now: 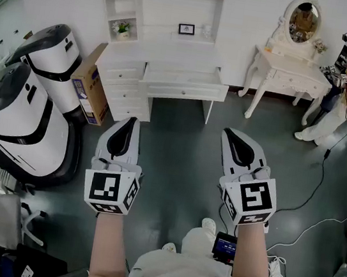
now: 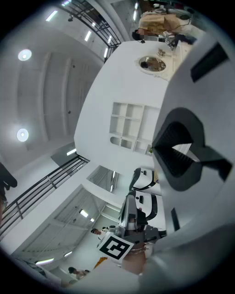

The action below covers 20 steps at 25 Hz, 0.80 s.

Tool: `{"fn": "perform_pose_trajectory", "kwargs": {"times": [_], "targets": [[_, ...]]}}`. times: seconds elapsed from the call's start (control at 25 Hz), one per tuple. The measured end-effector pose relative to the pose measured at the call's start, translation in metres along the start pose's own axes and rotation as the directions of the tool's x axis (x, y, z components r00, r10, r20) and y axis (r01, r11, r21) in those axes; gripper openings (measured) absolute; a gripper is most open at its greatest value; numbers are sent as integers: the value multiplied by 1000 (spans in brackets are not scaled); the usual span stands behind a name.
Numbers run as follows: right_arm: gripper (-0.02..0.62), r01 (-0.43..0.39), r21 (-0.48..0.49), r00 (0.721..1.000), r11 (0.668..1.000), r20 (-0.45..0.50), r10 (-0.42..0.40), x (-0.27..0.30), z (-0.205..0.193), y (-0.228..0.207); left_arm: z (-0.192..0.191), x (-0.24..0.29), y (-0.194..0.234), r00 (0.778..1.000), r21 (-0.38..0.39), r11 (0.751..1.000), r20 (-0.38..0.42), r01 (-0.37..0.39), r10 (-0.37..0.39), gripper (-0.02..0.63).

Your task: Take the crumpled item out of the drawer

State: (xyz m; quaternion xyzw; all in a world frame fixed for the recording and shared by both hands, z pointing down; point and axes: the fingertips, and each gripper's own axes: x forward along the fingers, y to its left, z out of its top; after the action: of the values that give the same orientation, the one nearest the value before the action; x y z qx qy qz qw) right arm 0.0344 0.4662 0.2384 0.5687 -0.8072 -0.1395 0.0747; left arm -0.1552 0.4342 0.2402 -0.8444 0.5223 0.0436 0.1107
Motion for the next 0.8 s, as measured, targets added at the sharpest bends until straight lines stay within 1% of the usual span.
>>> {"fn": "perform_pose_trajectory", "kwargs": {"times": [0.16,0.36,0.48,0.64,0.8], "targets": [[6,8,1,1000,1000,1,-8,11,-4,-6,-4,14,3,1000,8,1000,0,12,-12,5],[6,5,36,1000,999,18,-5,29,-9,-16,-9,32,9,1000,-8,1000,-6,7,-7,5],[6,0,46,1000,999,28,-1,46,-12,-22,-19,47,11,1000,0,1000,-21,12,-12,5],[6,1,53,999,999,32,-3,74,-20,-35,-31,77,13,999,7,1000,-37,26,-25,5],[6,-2,57,999,998,34,0,106,-28,-58,-37,118,13,999,19,999,-37,38,-37,5]]}}
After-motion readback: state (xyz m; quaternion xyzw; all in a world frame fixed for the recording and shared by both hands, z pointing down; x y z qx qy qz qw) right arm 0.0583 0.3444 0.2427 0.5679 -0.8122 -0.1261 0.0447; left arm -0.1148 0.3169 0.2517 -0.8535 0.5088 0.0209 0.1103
